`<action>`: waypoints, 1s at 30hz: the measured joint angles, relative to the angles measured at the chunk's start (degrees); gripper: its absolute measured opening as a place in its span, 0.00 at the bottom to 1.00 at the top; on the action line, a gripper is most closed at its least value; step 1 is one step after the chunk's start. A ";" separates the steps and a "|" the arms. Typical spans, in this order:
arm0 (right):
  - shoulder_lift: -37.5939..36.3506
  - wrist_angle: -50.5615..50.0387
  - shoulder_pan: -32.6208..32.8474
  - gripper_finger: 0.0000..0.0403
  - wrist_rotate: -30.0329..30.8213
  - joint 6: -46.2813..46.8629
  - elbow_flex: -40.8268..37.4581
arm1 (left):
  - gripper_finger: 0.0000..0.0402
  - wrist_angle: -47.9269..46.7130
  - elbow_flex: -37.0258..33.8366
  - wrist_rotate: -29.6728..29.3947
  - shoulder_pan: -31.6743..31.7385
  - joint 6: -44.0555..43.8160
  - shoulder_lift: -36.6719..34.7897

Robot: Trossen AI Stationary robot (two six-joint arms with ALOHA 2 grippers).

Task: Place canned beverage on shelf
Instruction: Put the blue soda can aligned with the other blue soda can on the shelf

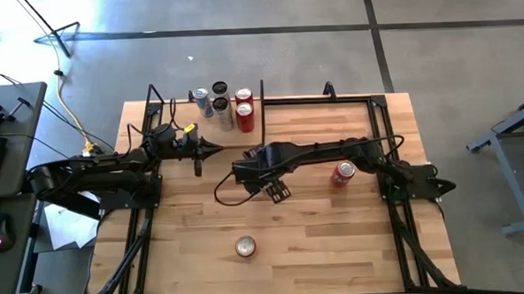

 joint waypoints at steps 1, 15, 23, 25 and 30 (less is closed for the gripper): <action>0.00 -0.96 0.38 0.74 0.77 1.06 1.16 | 0.00 0.00 0.00 -0.01 0.00 0.00 0.00; -12.08 4.43 6.67 0.04 4.79 28.38 -19.92 | 0.00 0.00 -0.02 0.02 0.00 0.04 0.00; -23.49 39.94 9.70 0.01 8.77 43.62 -50.37 | 0.00 1.53 -0.04 0.19 0.00 -1.03 0.00; -23.93 48.16 8.90 0.02 9.91 47.15 -56.13 | 0.00 1.63 -0.04 0.19 0.00 -1.03 0.00; -23.23 60.71 5.35 0.00 10.59 50.26 -64.13 | 0.00 1.45 -0.04 0.19 0.00 -1.60 0.00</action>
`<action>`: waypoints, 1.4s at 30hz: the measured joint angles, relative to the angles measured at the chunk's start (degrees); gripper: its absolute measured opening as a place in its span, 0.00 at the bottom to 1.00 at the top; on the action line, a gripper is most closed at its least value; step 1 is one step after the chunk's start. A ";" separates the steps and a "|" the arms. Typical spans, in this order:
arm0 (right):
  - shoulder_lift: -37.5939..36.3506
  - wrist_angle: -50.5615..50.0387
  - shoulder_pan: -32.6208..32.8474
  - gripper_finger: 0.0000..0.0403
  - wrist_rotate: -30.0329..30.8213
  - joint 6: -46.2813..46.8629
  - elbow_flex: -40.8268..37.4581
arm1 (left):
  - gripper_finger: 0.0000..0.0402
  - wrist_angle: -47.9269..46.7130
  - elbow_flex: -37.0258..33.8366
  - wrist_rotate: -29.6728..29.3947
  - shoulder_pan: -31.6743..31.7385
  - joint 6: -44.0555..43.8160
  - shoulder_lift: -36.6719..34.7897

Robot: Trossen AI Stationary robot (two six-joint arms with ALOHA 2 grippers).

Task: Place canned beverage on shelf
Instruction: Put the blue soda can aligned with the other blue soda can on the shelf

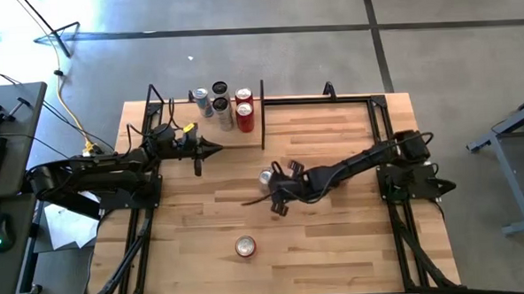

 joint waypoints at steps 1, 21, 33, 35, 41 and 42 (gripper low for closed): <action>-0.01 1.55 -0.82 0.00 0.18 -0.25 -0.62 | 0.00 -0.10 0.00 0.00 0.00 0.02 0.00; -2.87 21.25 -11.63 0.00 -7.85 -28.96 -1.04 | 0.00 -0.22 0.00 1.11 -1.32 0.07 0.00; -7.26 20.22 -6.96 0.00 -3.66 -18.44 -10.94 | 0.02 -1.62 0.00 -1.96 -9.00 0.12 0.46; -7.26 29.39 -6.30 0.00 -3.57 -17.91 -14.12 | 0.06 -1.59 0.00 -3.52 -10.86 0.91 1.17; -7.26 43.68 -6.43 0.00 -4.22 -16.94 -18.87 | 0.28 -0.87 0.00 -7.36 -15.92 0.12 4.95; -7.26 44.05 -6.52 0.00 -4.24 -16.95 -19.12 | 0.33 -0.37 0.00 -8.99 -16.69 0.02 5.75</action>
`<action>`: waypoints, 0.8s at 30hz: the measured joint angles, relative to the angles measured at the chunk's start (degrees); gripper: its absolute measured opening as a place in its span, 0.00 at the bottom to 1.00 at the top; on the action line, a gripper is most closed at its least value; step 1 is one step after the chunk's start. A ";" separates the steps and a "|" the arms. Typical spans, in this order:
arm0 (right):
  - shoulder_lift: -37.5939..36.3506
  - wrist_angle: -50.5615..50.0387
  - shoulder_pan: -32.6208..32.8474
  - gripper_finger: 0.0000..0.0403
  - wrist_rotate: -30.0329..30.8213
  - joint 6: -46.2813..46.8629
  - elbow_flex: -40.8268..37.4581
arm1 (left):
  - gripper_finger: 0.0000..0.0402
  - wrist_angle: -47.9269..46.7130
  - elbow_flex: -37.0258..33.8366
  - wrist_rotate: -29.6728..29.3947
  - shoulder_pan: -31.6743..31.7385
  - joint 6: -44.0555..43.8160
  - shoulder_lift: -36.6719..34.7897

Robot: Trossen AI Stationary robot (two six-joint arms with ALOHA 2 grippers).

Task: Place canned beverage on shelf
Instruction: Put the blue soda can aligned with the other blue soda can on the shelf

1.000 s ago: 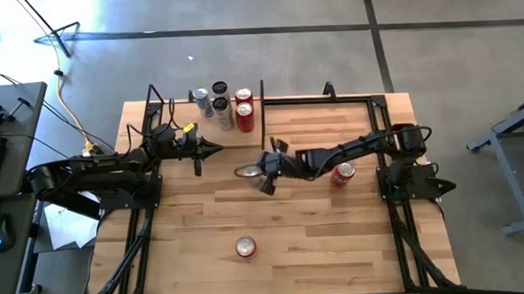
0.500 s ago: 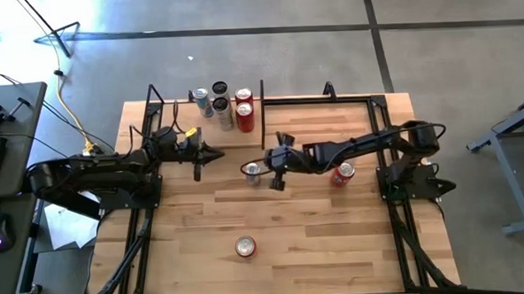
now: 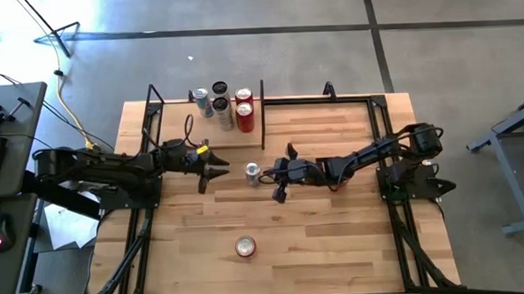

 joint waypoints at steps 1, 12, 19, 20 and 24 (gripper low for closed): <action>0.00 0.02 -0.19 0.00 -0.03 -0.16 -0.05 | 0.37 0.96 0.00 -1.20 -0.72 -0.04 0.85; 0.33 3.87 -2.31 0.00 -3.80 -2.78 0.26 | 0.69 12.81 2.88 -3.63 -3.48 -5.47 11.11; 0.33 4.67 -2.61 0.00 -5.16 -3.64 0.26 | 0.71 12.62 8.77 -3.51 -4.52 -3.66 18.02; 0.33 4.67 -2.61 0.00 -5.19 -3.73 0.26 | 0.71 12.62 9.40 -3.51 -4.59 -3.45 18.89; 0.33 4.56 -2.61 0.00 -5.27 -4.05 0.28 | 0.71 12.75 11.45 -3.47 -4.69 -3.41 21.65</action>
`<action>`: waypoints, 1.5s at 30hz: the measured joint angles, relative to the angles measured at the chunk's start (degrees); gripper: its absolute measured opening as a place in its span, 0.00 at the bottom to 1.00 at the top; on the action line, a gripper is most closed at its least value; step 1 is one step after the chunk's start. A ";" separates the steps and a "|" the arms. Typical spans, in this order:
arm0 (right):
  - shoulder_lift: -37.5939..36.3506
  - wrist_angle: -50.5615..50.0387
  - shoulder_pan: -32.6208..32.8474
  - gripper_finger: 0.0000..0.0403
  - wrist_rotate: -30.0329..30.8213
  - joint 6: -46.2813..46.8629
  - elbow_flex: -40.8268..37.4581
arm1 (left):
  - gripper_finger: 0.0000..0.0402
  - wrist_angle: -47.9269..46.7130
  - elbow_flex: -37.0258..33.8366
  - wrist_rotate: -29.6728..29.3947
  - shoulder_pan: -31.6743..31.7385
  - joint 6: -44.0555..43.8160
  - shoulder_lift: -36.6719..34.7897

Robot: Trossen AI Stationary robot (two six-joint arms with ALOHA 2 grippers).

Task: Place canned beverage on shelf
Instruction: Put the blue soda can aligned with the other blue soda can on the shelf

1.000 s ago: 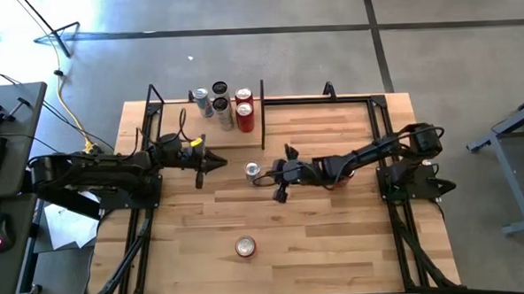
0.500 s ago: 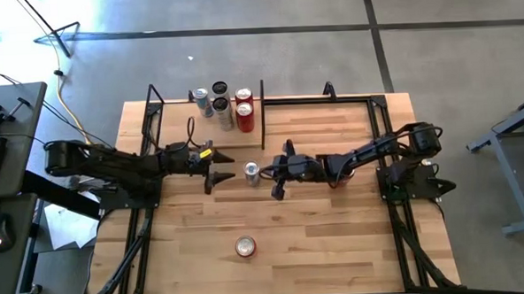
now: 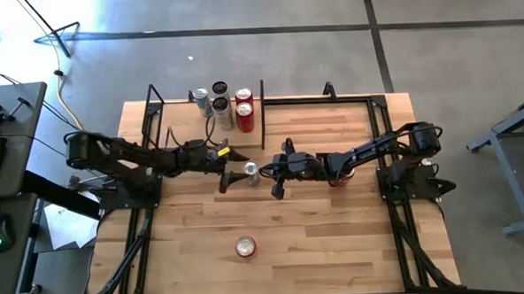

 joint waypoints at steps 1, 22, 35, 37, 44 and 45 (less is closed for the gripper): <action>0.00 -0.02 0.00 0.00 -0.07 -0.02 0.00 | 0.71 -0.11 0.37 0.01 -0.03 0.00 0.56; 0.02 -0.30 0.00 0.00 -0.19 -1.09 0.02 | 0.56 -6.37 4.33 -0.88 -0.23 8.05 1.53; 0.04 -1.14 0.17 0.00 -0.22 -2.42 0.02 | 0.56 -34.24 4.17 -0.12 7.71 13.52 -26.08; 0.04 -1.15 0.17 0.00 -0.24 -2.60 0.02 | 0.56 -39.00 4.20 -0.82 9.95 14.56 -30.76; 0.04 -1.18 0.17 0.00 -2.57 -3.67 0.02 | 0.56 -50.68 4.20 -6.80 18.93 19.55 -40.70; 0.04 -1.18 0.17 0.00 -2.63 -3.69 0.02 | 0.56 -50.71 4.20 -6.64 20.24 20.26 -40.99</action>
